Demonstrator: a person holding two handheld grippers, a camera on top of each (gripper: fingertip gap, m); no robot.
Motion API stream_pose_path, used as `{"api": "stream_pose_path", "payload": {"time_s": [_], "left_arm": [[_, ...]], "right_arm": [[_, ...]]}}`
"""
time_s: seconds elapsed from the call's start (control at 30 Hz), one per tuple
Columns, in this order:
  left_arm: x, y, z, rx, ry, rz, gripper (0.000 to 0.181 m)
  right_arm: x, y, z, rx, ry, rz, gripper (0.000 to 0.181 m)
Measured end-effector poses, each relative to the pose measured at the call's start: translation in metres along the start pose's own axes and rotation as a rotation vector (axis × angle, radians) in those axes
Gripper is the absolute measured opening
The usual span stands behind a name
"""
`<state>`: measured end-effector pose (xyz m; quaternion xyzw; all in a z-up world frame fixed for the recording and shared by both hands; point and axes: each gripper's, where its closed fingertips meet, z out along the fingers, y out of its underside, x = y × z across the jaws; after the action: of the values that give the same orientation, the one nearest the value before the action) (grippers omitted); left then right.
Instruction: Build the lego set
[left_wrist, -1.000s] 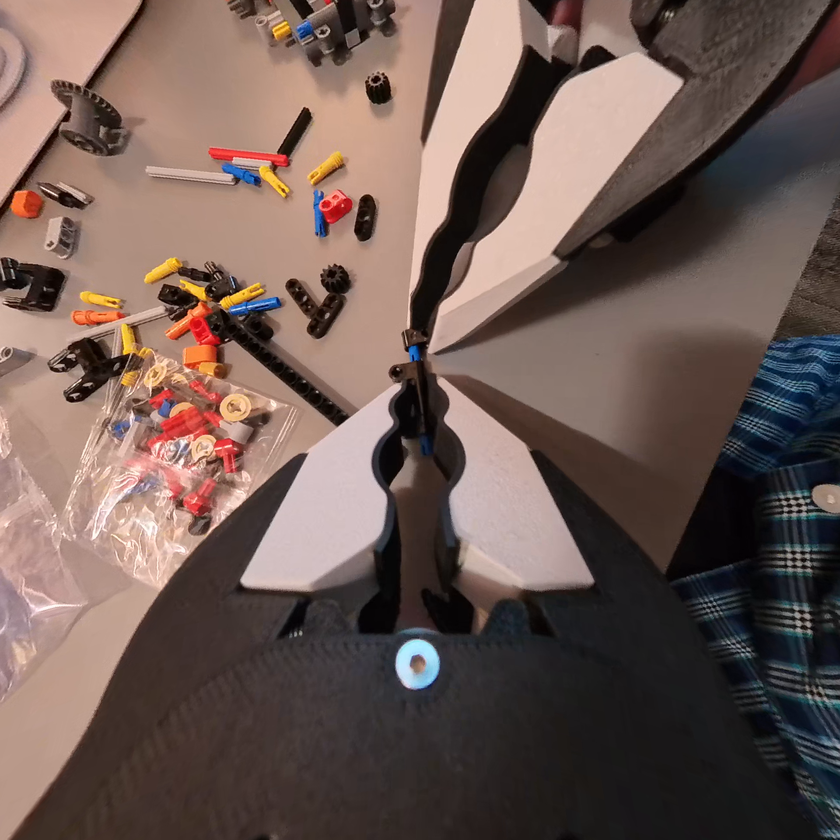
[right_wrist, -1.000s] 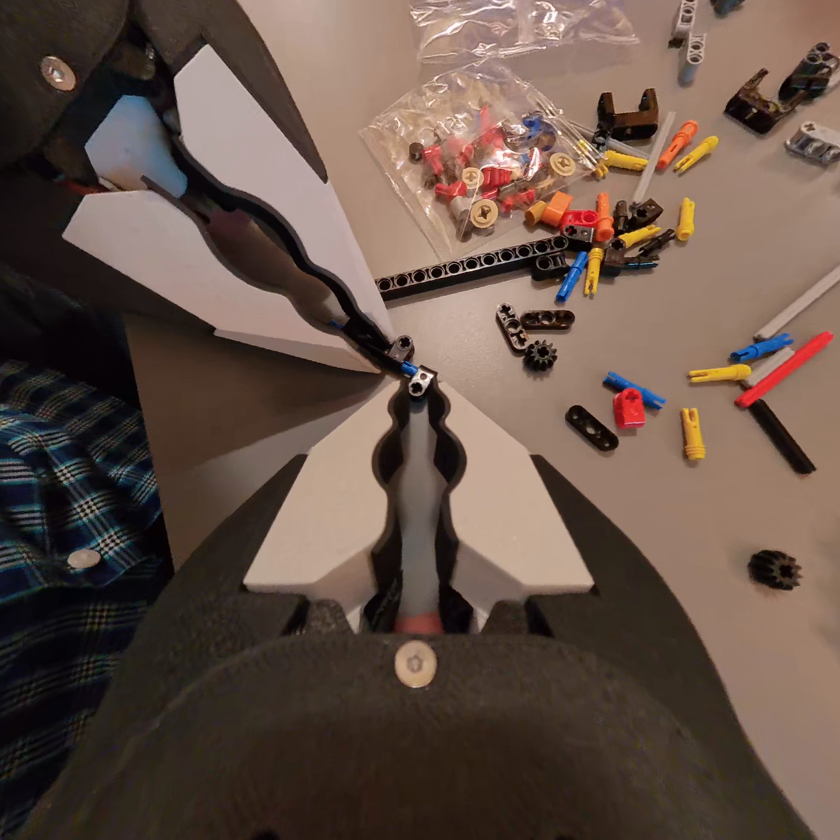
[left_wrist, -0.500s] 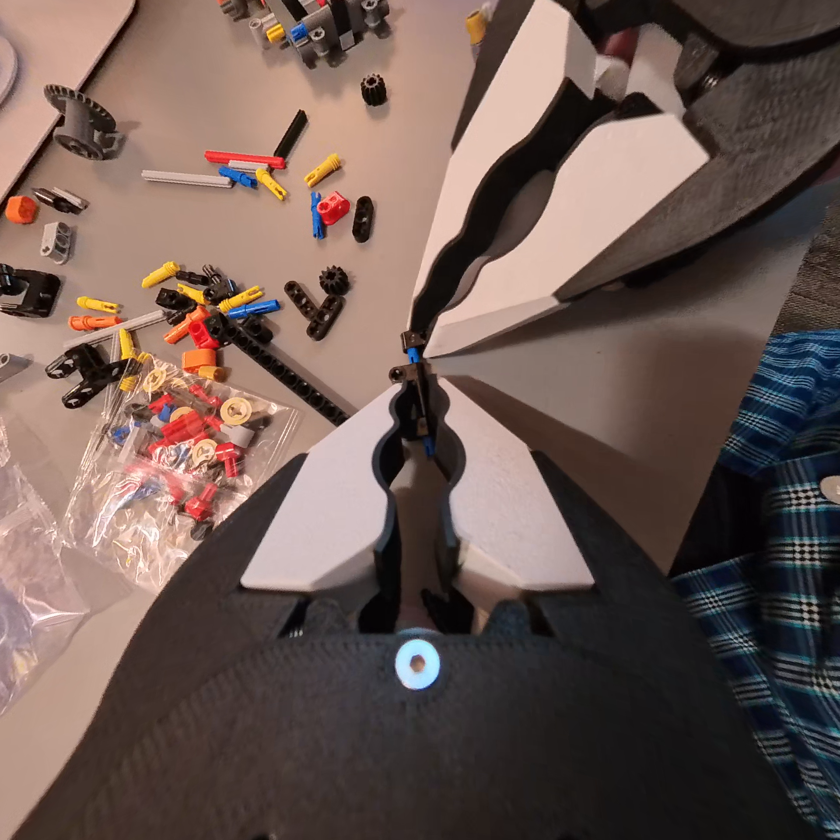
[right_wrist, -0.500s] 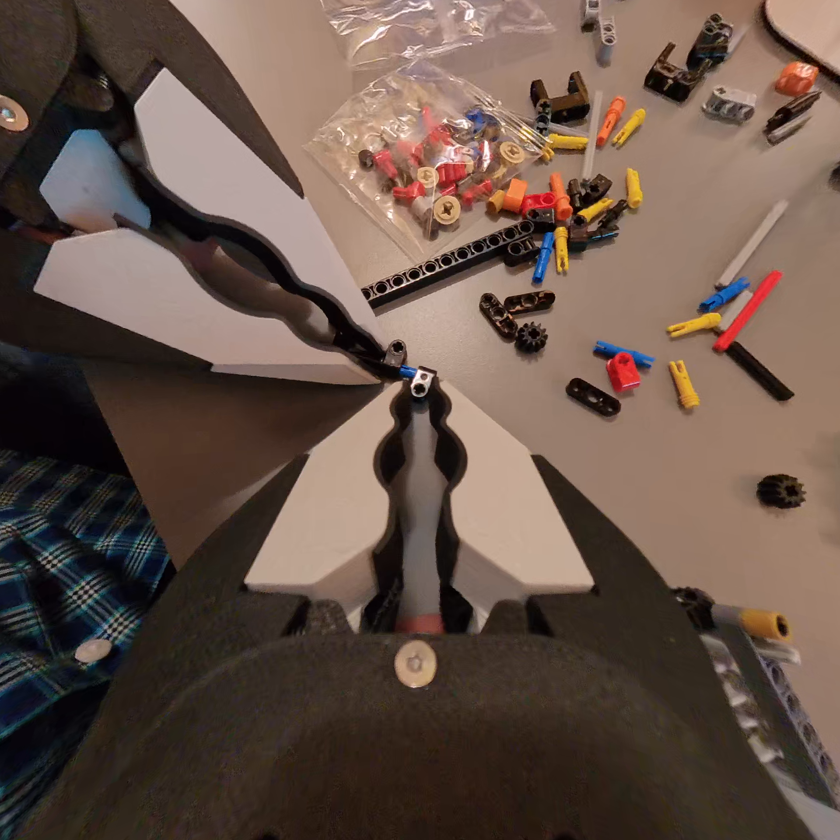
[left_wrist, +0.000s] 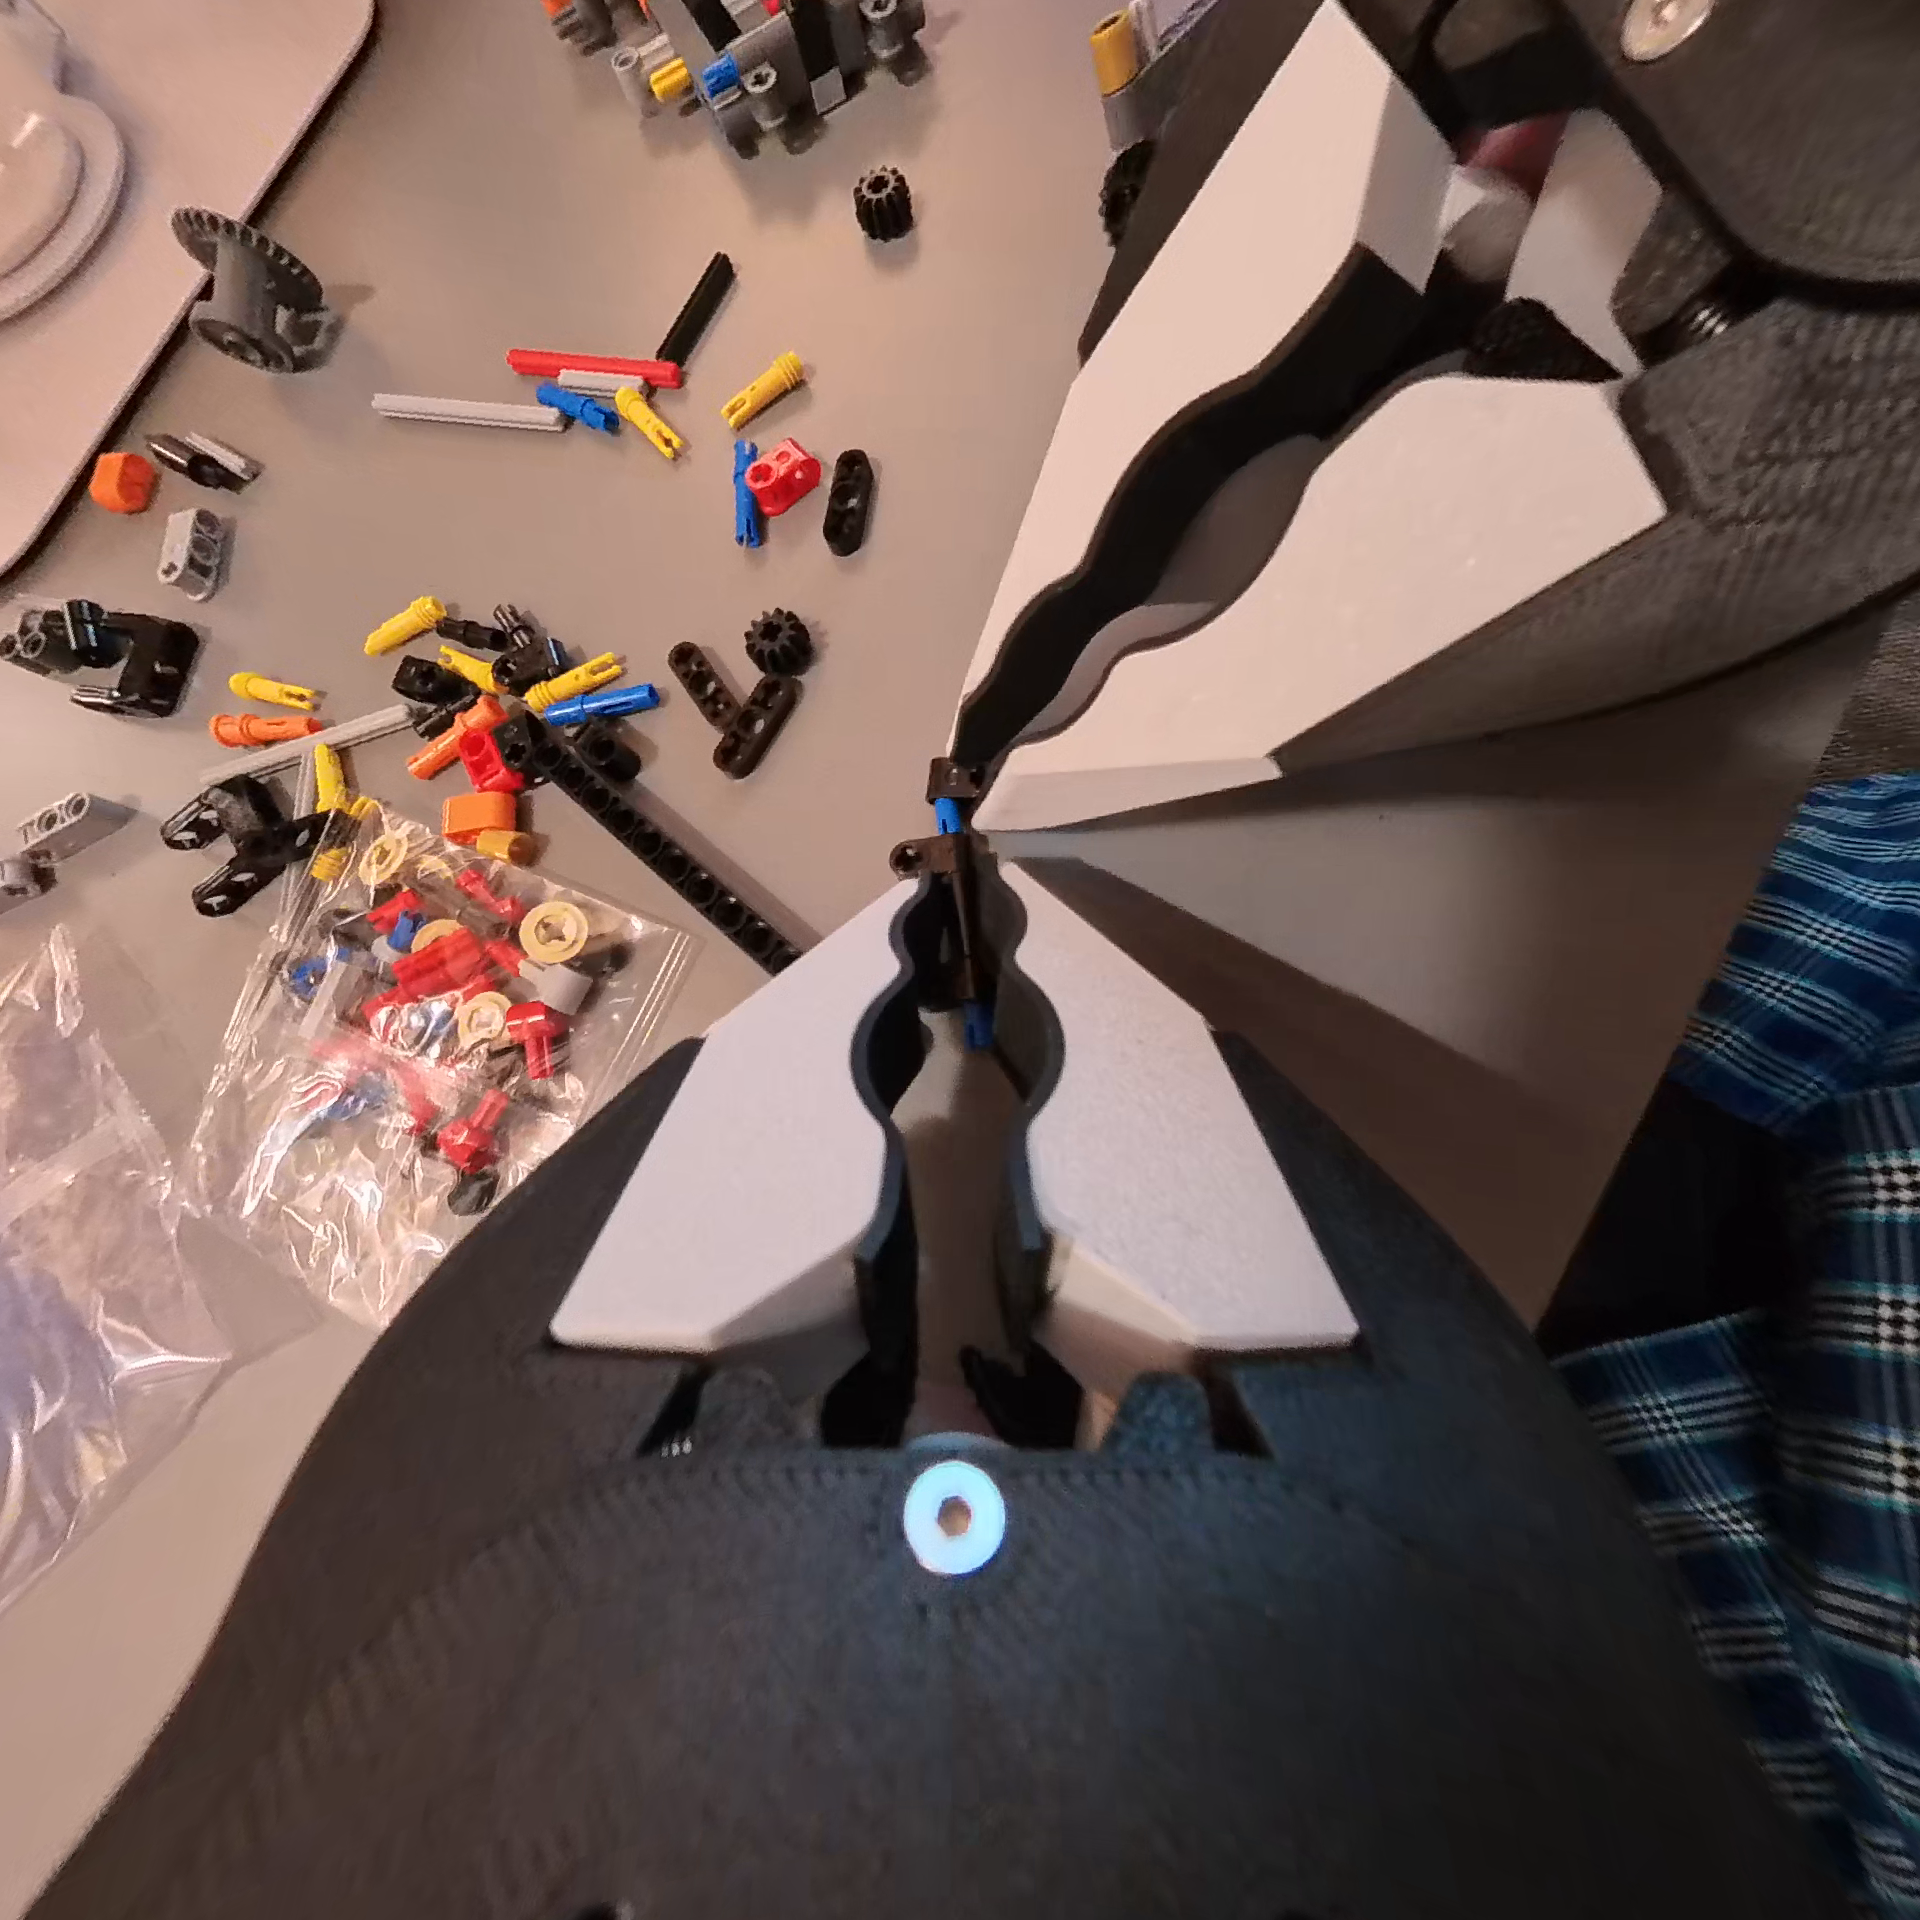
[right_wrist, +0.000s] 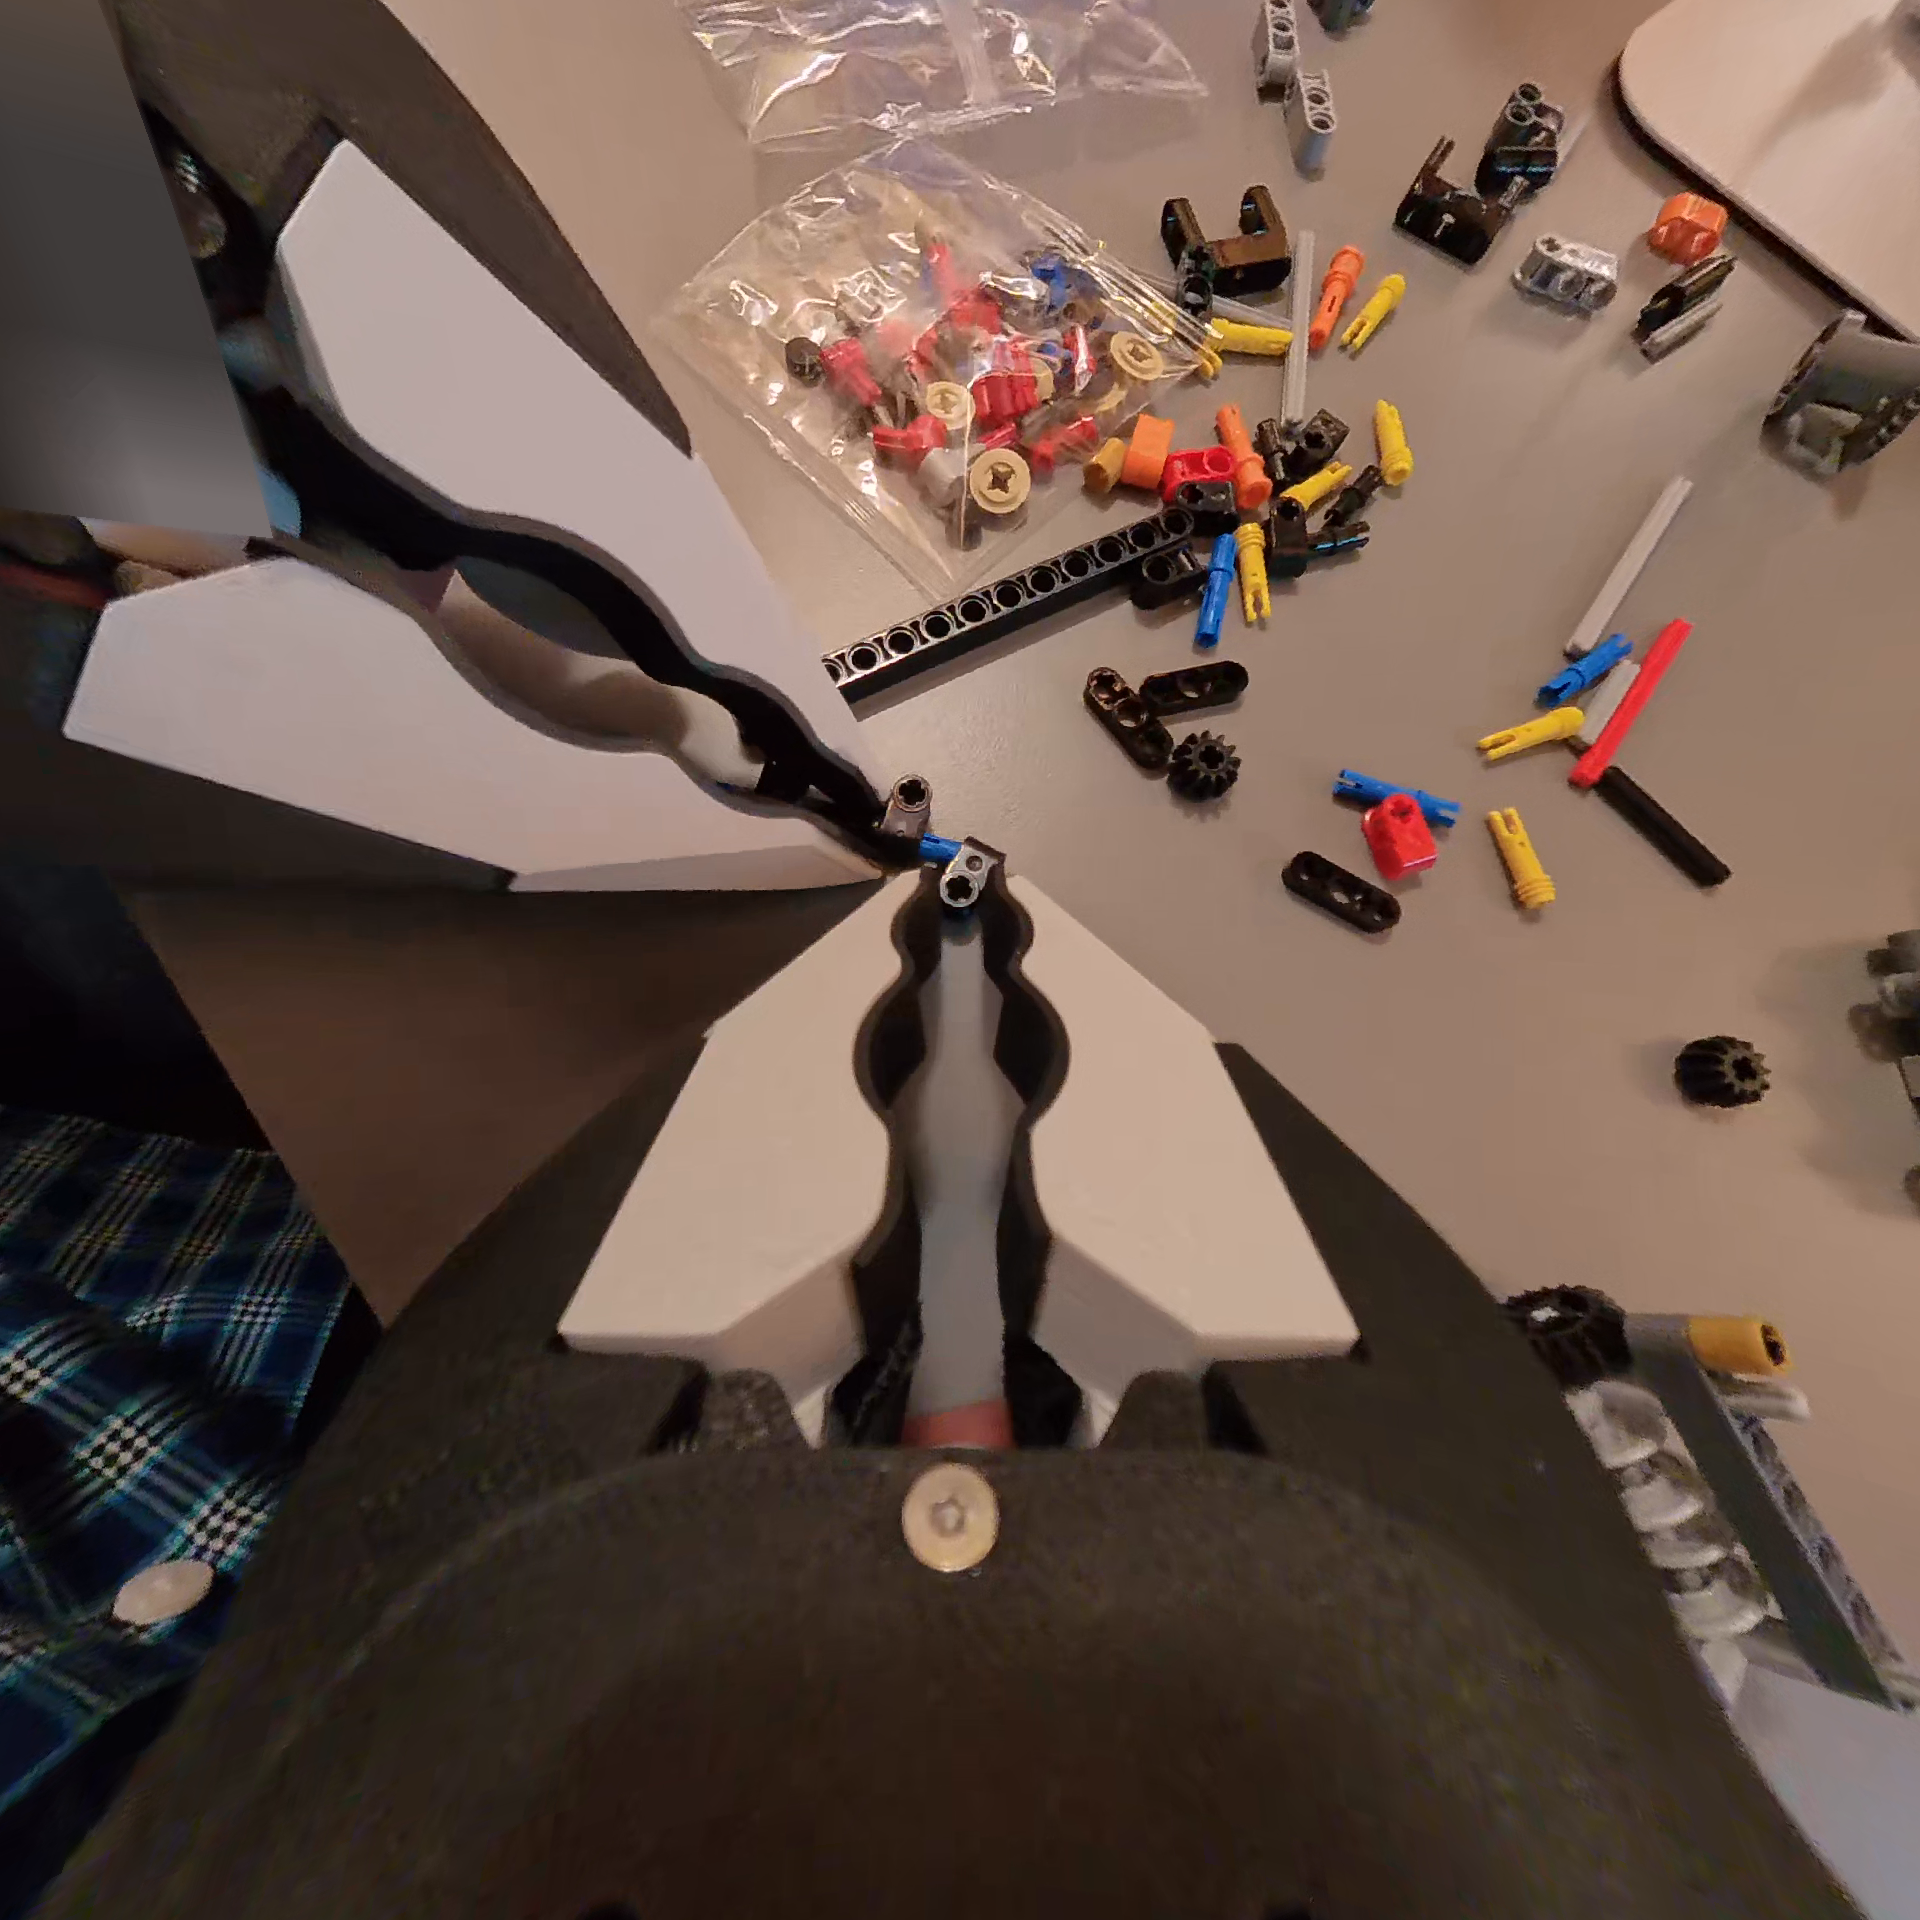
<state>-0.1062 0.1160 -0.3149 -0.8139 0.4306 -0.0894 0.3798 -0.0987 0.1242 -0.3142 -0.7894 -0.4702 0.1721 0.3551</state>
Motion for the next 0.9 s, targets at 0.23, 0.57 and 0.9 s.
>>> {"api": "stream_pose_path", "payload": {"time_s": [0.23, 0.57, 0.9], "left_arm": [[-0.0003, 0.0000, 0.0002, 0.001, 0.004, -0.007, 0.004], [-0.0011, -0.0015, 0.0025, 0.005, 0.030, -0.024, 0.004], [-0.0015, -0.0023, 0.0033, 0.004, 0.030, -0.020, 0.004]], "right_arm": [[0.0002, -0.0005, 0.0000, 0.007, -0.089, -0.002, 0.006], [0.0032, 0.0015, -0.0020, 0.014, -0.193, -0.057, 0.006], [0.0032, -0.0011, 0.0002, 0.013, -0.101, -0.005, 0.006]]}}
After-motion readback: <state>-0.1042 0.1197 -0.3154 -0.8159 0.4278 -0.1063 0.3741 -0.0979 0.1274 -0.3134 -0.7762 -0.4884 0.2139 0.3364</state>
